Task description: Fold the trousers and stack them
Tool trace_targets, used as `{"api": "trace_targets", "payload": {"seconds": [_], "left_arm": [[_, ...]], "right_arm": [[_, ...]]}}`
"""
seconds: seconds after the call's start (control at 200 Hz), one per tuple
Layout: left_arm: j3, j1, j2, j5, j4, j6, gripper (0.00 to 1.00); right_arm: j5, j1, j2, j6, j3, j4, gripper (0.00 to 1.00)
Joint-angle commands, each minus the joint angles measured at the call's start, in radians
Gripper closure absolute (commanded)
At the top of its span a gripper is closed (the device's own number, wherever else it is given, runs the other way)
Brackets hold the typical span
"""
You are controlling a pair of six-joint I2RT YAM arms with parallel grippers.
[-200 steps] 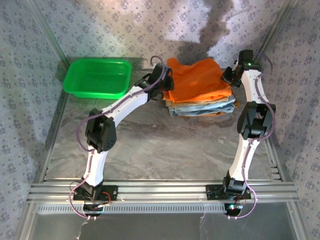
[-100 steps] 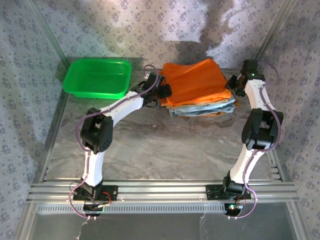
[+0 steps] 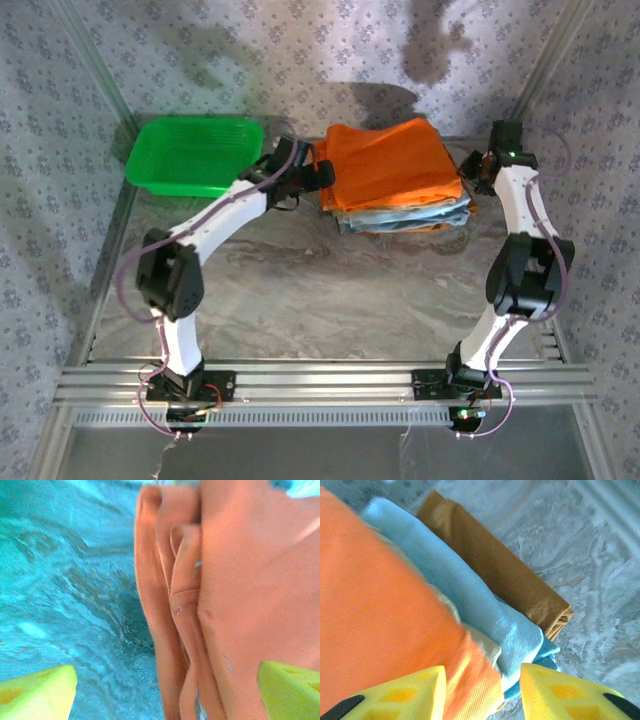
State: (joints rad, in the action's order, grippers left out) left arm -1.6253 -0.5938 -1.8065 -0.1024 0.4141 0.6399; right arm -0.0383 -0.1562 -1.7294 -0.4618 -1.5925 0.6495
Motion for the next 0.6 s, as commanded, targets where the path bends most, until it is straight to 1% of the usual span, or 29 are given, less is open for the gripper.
{"api": "trace_targets", "payload": {"seconds": [0.0,0.075,0.155,0.305,0.365,0.415,0.43,0.505,0.595], "left_arm": [[0.103,0.021,0.201,-0.033,0.047,-0.055,0.06],[0.235,0.035,0.334,-0.062,0.046,-0.037,0.04],[0.394,0.044,0.481,-0.094,0.041,-0.01,0.04],[0.706,0.045,0.764,-0.129,0.07,0.097,0.03],[0.836,0.045,0.884,-0.135,0.088,0.156,0.04],[0.935,0.045,0.991,-0.136,0.107,0.2,0.04],[0.962,0.045,1.024,-0.135,0.113,0.212,0.04],[1.079,0.046,1.181,-0.133,0.153,0.27,0.05],[1.153,0.046,1.353,-0.143,0.231,0.303,0.05]], "right_arm": [[0.085,0.088,0.138,-0.009,0.035,0.042,0.48],[0.143,0.175,0.192,-0.014,0.067,0.052,0.42],[0.184,0.294,0.232,-0.041,0.109,0.046,0.4],[0.321,0.6,0.229,-0.116,0.165,0.023,0.4],[0.36,0.701,0.182,-0.148,0.165,0.015,0.4],[0.373,0.758,0.118,-0.159,0.145,0.016,0.4],[0.377,0.771,0.096,-0.184,0.134,0.023,0.4],[0.383,0.818,-0.024,-0.232,0.05,0.073,0.4],[0.419,0.857,-0.147,-0.293,-0.034,0.092,0.4]]}}
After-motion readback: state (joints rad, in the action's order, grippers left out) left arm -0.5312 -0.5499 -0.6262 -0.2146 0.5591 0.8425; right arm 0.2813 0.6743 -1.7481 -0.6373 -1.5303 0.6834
